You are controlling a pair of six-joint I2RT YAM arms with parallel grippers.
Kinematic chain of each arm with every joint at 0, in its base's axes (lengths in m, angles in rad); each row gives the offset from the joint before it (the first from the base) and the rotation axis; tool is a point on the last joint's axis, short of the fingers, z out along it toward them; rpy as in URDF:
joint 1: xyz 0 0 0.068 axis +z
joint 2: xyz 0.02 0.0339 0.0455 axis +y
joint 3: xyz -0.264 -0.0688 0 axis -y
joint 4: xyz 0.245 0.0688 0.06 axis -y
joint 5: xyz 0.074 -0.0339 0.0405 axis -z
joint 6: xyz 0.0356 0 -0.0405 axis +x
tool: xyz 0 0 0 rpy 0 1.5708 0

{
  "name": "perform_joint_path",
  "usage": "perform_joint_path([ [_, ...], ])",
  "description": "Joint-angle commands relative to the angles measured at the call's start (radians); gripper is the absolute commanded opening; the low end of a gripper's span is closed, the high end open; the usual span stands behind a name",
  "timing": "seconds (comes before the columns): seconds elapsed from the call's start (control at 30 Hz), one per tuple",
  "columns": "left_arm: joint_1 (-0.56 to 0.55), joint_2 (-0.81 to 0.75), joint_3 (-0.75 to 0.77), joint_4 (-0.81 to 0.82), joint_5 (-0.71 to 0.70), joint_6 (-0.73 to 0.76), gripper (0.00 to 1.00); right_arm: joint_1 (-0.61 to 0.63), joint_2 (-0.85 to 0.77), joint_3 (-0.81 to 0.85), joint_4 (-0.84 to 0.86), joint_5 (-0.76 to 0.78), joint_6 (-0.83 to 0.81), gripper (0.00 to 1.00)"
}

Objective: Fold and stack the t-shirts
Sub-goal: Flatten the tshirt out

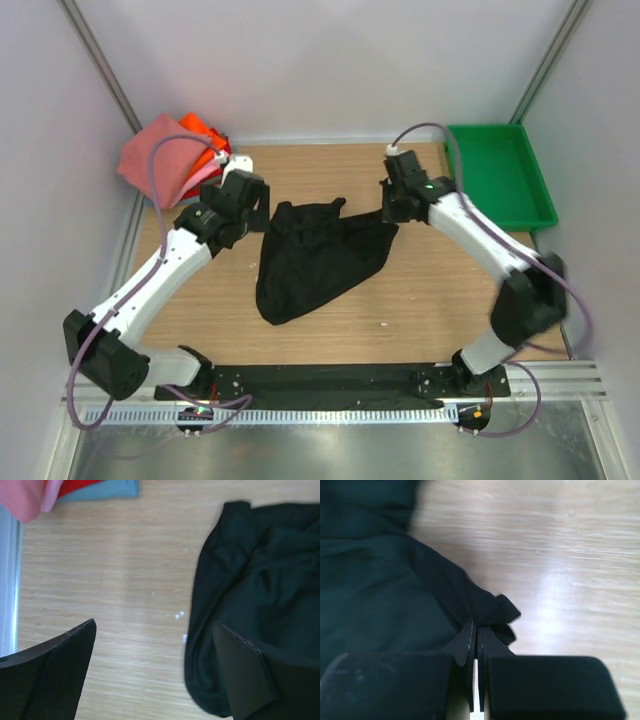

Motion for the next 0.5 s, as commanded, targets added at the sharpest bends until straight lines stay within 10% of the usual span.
perform_joint_path([
  [0.0, 0.01, 0.053, 0.128, 0.024, 0.003, -0.057, 1.0, 0.035, -0.421, -0.081, -0.12, 0.096, 0.062, 0.01],
  [0.47, 0.056, 0.658, 0.372, 0.176, 0.23, -0.186, 0.9, 0.036, -0.725, -0.484, -0.2, 0.043, 0.239, 0.01],
])
